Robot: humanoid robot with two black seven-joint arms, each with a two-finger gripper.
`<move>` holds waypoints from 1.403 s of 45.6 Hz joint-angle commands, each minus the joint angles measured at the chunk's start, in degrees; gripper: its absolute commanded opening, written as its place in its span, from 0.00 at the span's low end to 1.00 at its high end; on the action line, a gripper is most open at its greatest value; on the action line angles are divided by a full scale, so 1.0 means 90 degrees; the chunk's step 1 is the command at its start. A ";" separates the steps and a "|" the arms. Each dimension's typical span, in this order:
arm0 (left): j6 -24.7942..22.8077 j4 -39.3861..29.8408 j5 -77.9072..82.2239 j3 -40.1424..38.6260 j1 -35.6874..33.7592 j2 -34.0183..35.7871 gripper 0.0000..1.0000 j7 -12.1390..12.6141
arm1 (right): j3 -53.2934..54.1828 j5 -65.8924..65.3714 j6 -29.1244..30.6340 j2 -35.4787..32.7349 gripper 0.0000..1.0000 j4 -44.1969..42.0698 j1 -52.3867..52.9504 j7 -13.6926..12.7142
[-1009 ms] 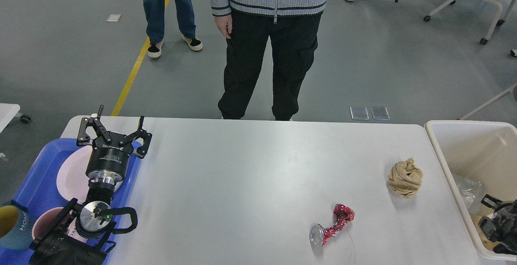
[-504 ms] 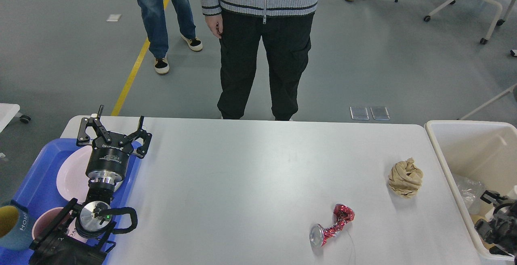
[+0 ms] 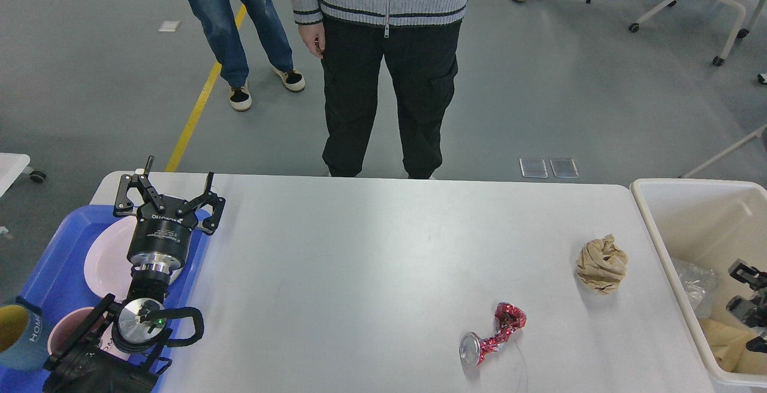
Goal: Tidy desktop
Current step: 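Lower the paper cup into the bin and release it, then raise the right gripper out of the bin above the brown paper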
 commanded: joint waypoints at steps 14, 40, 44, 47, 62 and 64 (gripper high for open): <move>0.0000 0.0000 -0.0003 0.0000 0.0000 0.0002 0.96 0.0007 | -0.0715 -0.0497 0.2617 -0.0506 1.00 0.2318 0.3361 -0.0077; 0.0000 0.0000 -0.0003 0.0000 0.0000 -0.0008 0.96 0.0007 | -0.2113 -0.0976 0.5128 0.0500 1.00 0.6547 0.9211 -0.0614; 0.0000 0.0000 0.0007 0.0000 0.0000 0.0002 0.96 -0.0002 | -0.1850 -0.0966 0.5723 0.0530 1.00 0.6801 0.9798 -0.0614; 0.0000 0.0000 -0.0003 0.0000 0.0000 -0.0008 0.96 -0.0002 | -0.1674 -0.0966 0.6162 0.0520 1.00 0.6928 1.0081 -0.0614; 0.0000 0.0000 -0.0003 0.0000 0.0000 0.0002 0.96 0.0007 | -0.1097 -0.0869 0.7245 0.0490 1.00 0.7612 1.0951 -0.0595; 0.0000 0.0000 -0.0003 0.0000 0.0000 0.0002 0.96 0.0007 | -0.1117 -0.0869 0.7245 0.0559 1.00 0.7690 1.0922 -0.0595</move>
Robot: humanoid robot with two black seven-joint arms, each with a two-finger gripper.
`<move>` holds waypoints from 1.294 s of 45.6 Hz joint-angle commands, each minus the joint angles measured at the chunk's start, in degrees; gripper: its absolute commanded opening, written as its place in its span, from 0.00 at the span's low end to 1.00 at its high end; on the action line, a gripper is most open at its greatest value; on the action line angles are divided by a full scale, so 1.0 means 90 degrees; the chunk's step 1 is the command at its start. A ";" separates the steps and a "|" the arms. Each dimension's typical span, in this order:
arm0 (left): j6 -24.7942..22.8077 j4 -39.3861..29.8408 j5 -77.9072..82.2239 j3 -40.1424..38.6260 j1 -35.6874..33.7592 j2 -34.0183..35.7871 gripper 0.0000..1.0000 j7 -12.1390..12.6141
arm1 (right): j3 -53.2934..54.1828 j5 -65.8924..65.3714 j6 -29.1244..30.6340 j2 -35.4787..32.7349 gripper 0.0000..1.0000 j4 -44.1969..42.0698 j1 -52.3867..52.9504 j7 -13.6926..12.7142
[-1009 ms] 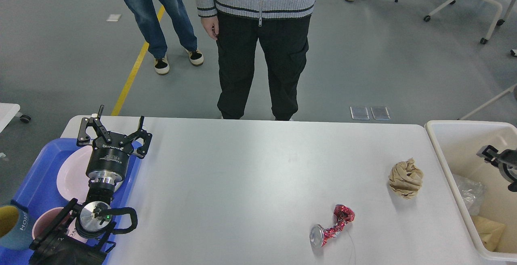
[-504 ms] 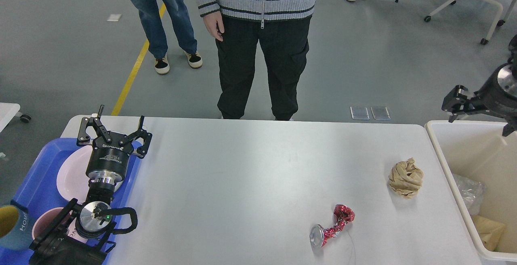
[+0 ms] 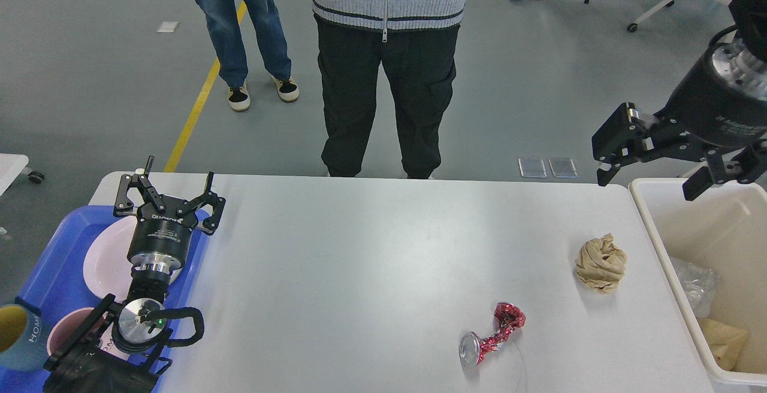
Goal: Tidy desktop
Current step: 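Raise the right gripper out of the bin above the brown paper, then lower the right gripper onto the crumpled brown paper and grip it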
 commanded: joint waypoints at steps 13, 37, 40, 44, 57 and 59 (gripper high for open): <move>0.0000 0.0000 -0.0001 0.0000 0.0000 -0.0006 0.96 0.0010 | 0.0038 -0.0009 -0.0084 0.0086 1.00 0.0165 -0.0140 -0.0011; 0.0000 0.0000 0.0009 0.0000 0.0000 -0.0007 0.96 0.0010 | 0.0252 0.0000 -0.1656 0.0037 1.00 -0.2401 -0.3908 -0.0001; 0.0000 0.0000 -0.0001 0.0000 0.0000 -0.0007 0.96 0.0010 | 0.0496 -0.0009 -0.1666 0.0105 1.00 -0.3075 -0.4747 -0.0011; 0.0000 0.0000 0.0009 0.0000 0.0000 -0.0007 0.96 0.0010 | 0.0730 -0.0009 -0.1841 0.0300 1.00 -0.3915 -0.5647 -0.0011; 0.0000 0.0000 -0.0001 0.0000 0.0000 -0.0007 0.96 0.0010 | 0.0906 -0.0009 -0.2720 0.0700 1.00 -0.5147 -0.7123 0.0009; 0.0000 0.0000 0.0009 0.0000 0.0000 -0.0007 0.96 0.0010 | 0.0945 -0.0019 -0.2827 0.0769 1.00 -0.5303 -0.7279 0.0019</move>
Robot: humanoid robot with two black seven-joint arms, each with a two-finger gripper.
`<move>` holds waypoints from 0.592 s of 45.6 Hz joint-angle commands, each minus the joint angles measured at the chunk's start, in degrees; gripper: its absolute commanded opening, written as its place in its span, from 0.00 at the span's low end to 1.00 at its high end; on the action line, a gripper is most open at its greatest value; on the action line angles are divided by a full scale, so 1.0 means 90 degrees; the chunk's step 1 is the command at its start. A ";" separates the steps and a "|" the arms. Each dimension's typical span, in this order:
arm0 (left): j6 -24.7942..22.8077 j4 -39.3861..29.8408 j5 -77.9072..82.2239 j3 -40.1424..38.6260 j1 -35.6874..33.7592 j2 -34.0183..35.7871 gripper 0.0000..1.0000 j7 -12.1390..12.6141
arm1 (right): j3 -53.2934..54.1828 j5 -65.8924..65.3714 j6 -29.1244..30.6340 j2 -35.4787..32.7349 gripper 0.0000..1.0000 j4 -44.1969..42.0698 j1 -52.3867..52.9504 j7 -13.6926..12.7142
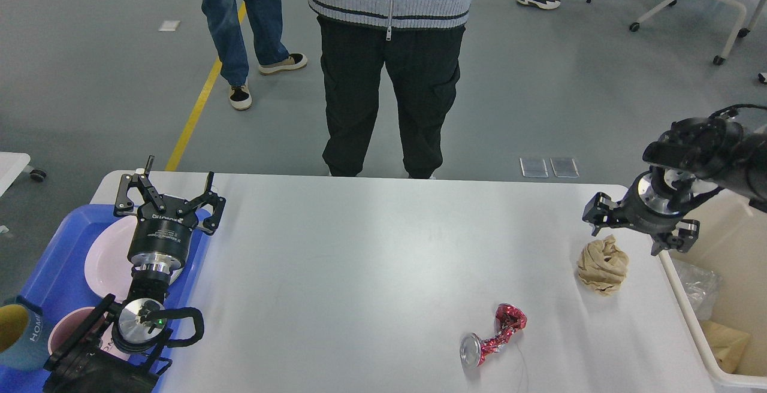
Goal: Tidy desktop
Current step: 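Lower the right gripper onto the crumpled brown paper and grip it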
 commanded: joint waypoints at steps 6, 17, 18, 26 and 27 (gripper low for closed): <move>0.0000 0.0000 0.0006 0.0000 0.0000 0.0006 0.96 -0.0001 | 0.0209 -0.0034 -0.0444 0.0486 1.00 -0.0811 -0.0955 0.0055; 0.0000 0.0000 -0.0004 0.0000 0.0000 -0.0004 0.96 -0.0001 | 0.0492 -0.0083 -0.0961 0.0505 1.00 -0.0860 -0.1278 0.0055; 0.0000 0.0000 -0.0004 0.0000 0.0000 0.0006 0.96 -0.0001 | 0.0492 -0.0092 -0.1078 0.0505 1.00 -0.0860 -0.1297 0.0055; 0.0000 0.0000 -0.0004 0.0000 0.0000 0.0006 0.96 -0.0001 | 0.0463 -0.0093 -0.1616 0.0505 1.00 -0.0860 -0.1414 0.0036; 0.0000 0.0000 0.0006 0.0000 0.0000 -0.0004 0.96 -0.0001 | 0.0463 -0.0093 -0.1626 0.0505 1.00 -0.0860 -0.1434 0.0036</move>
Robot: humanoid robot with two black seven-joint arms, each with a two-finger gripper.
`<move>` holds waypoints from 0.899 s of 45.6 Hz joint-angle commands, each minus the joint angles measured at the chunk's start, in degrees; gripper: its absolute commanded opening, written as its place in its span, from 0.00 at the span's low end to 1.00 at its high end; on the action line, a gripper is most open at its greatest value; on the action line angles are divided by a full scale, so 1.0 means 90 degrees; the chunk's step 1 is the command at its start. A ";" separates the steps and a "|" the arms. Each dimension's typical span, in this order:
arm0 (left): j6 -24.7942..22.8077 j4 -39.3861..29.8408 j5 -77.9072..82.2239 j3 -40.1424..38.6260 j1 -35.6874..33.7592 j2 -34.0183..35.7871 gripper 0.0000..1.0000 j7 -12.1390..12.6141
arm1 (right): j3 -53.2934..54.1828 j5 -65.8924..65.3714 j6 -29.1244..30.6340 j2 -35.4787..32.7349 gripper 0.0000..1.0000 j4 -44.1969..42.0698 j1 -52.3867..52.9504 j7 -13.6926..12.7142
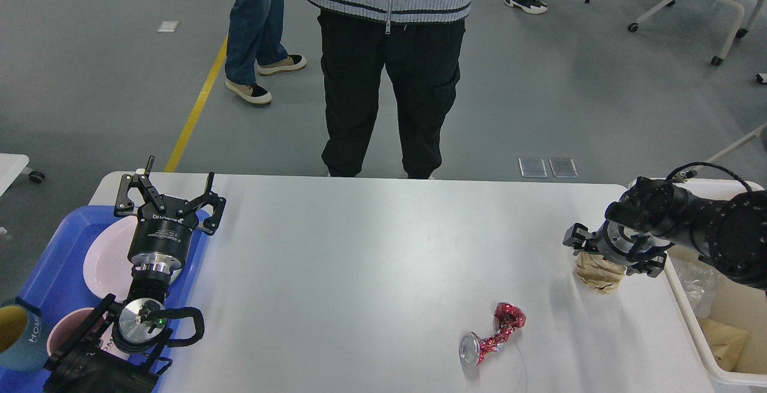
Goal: Tidy desktop
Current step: 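Lower the right gripper onto the crumpled brown paper and grip it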
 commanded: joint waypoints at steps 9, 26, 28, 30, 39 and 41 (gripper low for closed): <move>0.0000 0.0000 -0.0006 0.0000 0.0000 -0.0001 0.96 -0.0001 | 0.0036 -0.0012 -0.0376 0.0010 1.00 -0.0007 -0.0297 -0.0012; 0.0000 0.0000 0.0004 0.0000 0.0000 -0.0001 0.96 -0.0001 | 0.0036 0.0008 -0.1187 0.0215 1.00 -0.0143 -0.0678 -0.0031; 0.0000 0.0000 -0.0006 0.0000 0.0000 0.0009 0.96 -0.0001 | 0.0036 0.0018 -0.1226 0.0225 1.00 -0.0250 -0.0766 -0.0031; 0.0000 0.0000 0.0004 0.0000 0.0000 -0.0001 0.96 -0.0001 | 0.0026 0.0018 -0.1236 0.0264 1.00 -0.0290 -0.0834 -0.0041; 0.0000 0.0000 0.0004 0.0000 0.0000 0.0009 0.96 -0.0001 | 0.0036 0.0018 -0.1256 0.0293 1.00 -0.0368 -0.0893 -0.0031; 0.0000 0.0000 -0.0006 0.0000 0.0000 0.0009 0.96 -0.0001 | 0.0036 0.0018 -0.1265 0.0293 0.98 -0.0368 -0.0913 -0.0031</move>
